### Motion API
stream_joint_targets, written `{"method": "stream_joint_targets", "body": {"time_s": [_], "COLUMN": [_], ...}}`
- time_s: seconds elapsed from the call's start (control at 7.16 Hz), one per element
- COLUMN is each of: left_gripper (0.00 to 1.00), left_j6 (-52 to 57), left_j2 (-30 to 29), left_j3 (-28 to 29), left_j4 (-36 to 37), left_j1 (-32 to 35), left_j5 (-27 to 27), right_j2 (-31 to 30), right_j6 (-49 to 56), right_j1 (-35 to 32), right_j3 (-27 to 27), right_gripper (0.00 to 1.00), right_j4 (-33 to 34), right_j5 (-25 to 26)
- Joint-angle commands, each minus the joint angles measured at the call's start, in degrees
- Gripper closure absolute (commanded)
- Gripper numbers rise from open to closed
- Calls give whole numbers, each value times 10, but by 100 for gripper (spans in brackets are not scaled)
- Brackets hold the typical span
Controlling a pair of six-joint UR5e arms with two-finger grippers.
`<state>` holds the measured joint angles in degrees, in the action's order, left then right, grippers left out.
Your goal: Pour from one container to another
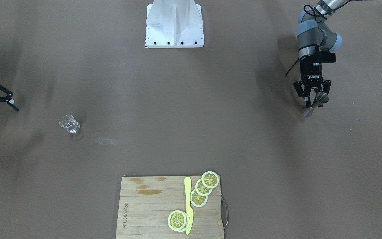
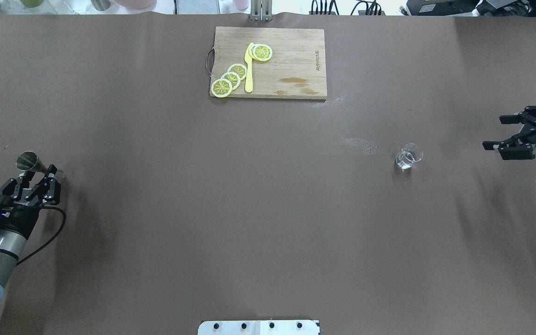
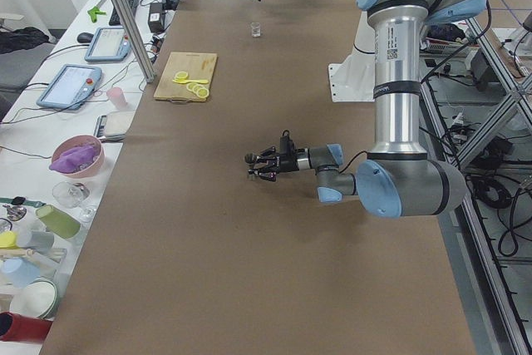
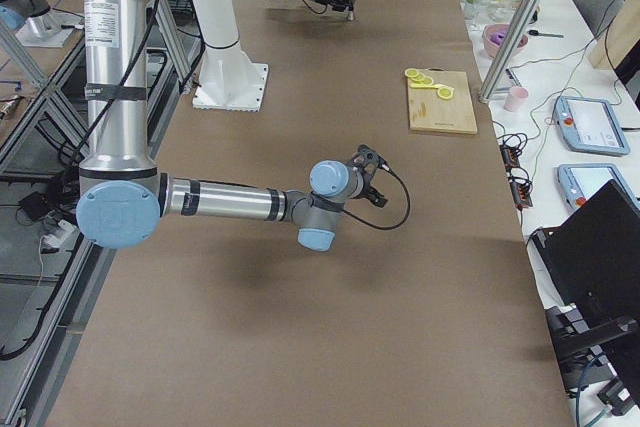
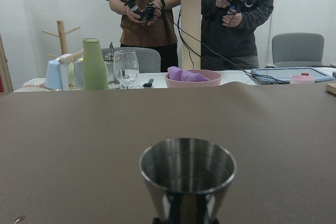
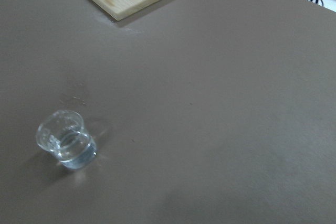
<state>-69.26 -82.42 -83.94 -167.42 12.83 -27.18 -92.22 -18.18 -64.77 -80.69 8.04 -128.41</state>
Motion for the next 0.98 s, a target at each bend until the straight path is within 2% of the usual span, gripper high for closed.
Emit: {"method": "stream_joint_targets", "body": {"time_s": [0.0, 0.28, 0.56, 0.7, 0.84], "left_gripper": [3, 2, 2, 3, 3], "left_j6": [0, 1, 2, 3, 6], "left_j2": [0, 0, 0, 0, 2], "left_j3": [0, 0, -3, -8, -20], "left_j4": [0, 1, 3, 3, 3], "left_j1": [0, 0, 0, 0, 1], "left_j5": [0, 1, 1, 0, -2], "right_j2": [-9, -9, 2, 28, 36], "right_j6": [45, 46, 45, 45, 45], "right_j1": [-75, -141, -167, -171, -173], "right_j3": [53, 54, 49, 47, 47], "right_gripper": [0, 0, 0, 0, 0], "right_j4": [3, 127, 266, 370, 428], "right_j5": [-35, -93, -89, -87, -81]}}
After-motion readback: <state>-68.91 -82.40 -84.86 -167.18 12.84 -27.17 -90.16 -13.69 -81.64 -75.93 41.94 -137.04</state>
